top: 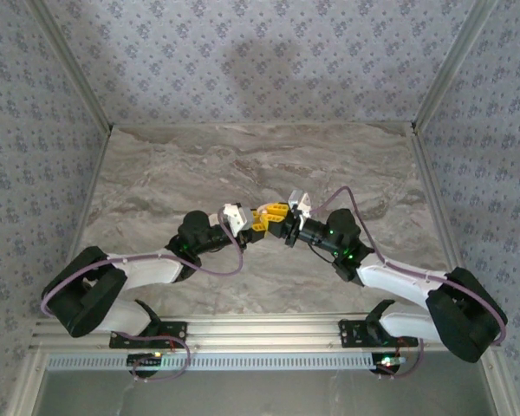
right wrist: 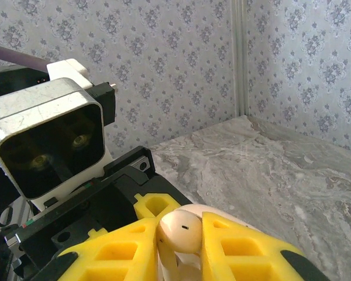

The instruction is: Insert the wireless bluetooth earbuds into the charging case

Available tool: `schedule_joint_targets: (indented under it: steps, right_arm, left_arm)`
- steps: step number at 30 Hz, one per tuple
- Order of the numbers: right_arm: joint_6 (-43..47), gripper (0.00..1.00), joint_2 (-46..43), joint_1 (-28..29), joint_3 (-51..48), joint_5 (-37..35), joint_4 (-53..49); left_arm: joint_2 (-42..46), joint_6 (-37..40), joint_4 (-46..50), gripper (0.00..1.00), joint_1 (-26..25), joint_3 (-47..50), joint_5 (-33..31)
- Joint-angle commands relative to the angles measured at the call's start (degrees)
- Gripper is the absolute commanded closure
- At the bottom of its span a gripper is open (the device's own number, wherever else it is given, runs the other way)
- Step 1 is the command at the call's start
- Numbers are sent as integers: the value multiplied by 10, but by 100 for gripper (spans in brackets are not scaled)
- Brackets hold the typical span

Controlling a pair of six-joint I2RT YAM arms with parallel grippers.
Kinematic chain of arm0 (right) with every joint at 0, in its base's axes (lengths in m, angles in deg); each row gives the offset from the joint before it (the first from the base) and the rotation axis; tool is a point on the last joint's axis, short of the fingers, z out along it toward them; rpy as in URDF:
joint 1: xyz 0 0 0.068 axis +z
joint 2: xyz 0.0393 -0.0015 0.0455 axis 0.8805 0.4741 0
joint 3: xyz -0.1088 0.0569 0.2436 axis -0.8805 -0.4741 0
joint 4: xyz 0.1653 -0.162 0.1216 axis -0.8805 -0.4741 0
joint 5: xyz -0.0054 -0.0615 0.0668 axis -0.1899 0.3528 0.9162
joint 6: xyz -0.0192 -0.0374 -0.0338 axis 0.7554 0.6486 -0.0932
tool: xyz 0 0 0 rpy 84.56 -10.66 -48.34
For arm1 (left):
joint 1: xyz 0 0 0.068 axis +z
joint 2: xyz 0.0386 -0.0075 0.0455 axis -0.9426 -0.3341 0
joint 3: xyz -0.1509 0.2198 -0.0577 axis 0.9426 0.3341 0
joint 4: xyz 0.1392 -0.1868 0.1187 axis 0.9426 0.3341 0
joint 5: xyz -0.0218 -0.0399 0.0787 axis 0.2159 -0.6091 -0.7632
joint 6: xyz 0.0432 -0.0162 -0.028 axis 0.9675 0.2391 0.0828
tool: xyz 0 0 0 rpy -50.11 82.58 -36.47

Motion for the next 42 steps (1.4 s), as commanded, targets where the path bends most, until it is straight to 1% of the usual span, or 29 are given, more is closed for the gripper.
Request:
schedule_joint_targets:
  steps: [1, 8, 14, 19, 24, 31, 36, 42]
  right_arm:
    - [10, 76, -15, 7, -18, -5, -38]
    - [9, 77, -46, -2, -23, -16, -51]
    - [-15, 78, -91, -21, -4, -25, -140]
    - [-42, 78, -118, -31, -4, -33, -181]
    - [-64, 79, -129, -34, -12, -40, -216]
    - [-69, 79, -129, -34, -14, -33, -182]
    - [-43, 80, -110, -23, 14, -3, -171]
    - [-21, 80, -78, -4, 37, 15, -142]
  left_arm:
    - [28, 7, -43, 87, -1, -2, -7]
    - [23, 9, -36, 87, -2, -2, -14]
    - [24, 25, -1, 87, 4, 11, -49]
    - [35, 28, 12, 87, 9, 28, -71]
    - [52, 33, 27, 87, 14, 38, -73]
    - [61, 54, 58, 87, 14, 32, -49]
    - [60, 54, 57, 87, 14, 31, -40]
    - [60, 52, 55, 87, 14, 27, -29]
